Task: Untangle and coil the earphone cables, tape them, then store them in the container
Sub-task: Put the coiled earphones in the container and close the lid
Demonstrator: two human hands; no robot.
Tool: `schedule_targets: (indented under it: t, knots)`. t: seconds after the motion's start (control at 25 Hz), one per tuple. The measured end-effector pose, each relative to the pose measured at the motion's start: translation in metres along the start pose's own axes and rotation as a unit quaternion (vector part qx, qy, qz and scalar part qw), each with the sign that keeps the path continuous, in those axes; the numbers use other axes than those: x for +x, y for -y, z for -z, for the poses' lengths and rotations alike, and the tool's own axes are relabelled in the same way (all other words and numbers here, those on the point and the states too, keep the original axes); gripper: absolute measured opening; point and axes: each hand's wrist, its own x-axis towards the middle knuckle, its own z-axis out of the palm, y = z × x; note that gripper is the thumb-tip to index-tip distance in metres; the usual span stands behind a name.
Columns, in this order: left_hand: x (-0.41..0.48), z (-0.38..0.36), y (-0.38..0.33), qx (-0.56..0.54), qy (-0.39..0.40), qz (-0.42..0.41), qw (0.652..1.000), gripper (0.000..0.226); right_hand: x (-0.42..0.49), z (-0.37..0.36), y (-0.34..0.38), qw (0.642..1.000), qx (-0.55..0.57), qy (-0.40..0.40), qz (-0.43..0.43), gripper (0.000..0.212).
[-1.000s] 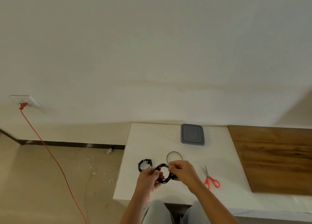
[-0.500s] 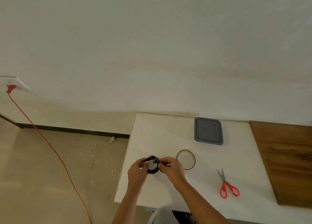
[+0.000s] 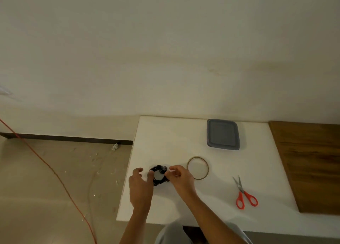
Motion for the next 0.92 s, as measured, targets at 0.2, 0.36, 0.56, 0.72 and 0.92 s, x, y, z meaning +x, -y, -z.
schedule_targets:
  t: [0.2,0.36,0.56,0.72,0.92]
  knots:
    - [-0.037,-0.004,-0.023,-0.075,0.021,-0.062,0.995,0.028,0.016,0.069,0.0,0.972,-0.046,-0.195,0.12,0.023]
    - [-0.06,-0.029,-0.048,-0.096,0.124,-0.087,0.984,0.017,0.058,0.145,0.002,0.907,-0.303,-0.25,0.153,0.051]
    - [-0.054,-0.061,-0.062,-0.118,0.198,-0.037,0.972,0.012,0.089,0.147,-0.001,0.853,-0.497,-0.096,0.128,0.062]
    - [-0.039,-0.076,-0.066,-0.125,0.22,-0.013,0.967,0.015,0.081,0.131,-0.005,0.797,-0.555,-0.137,0.193,0.05]
    - [-0.029,-0.088,-0.062,-0.217,0.227,0.037,0.949,0.021,0.046,0.118,-0.031,0.79,-0.537,-0.113,0.272,0.056]
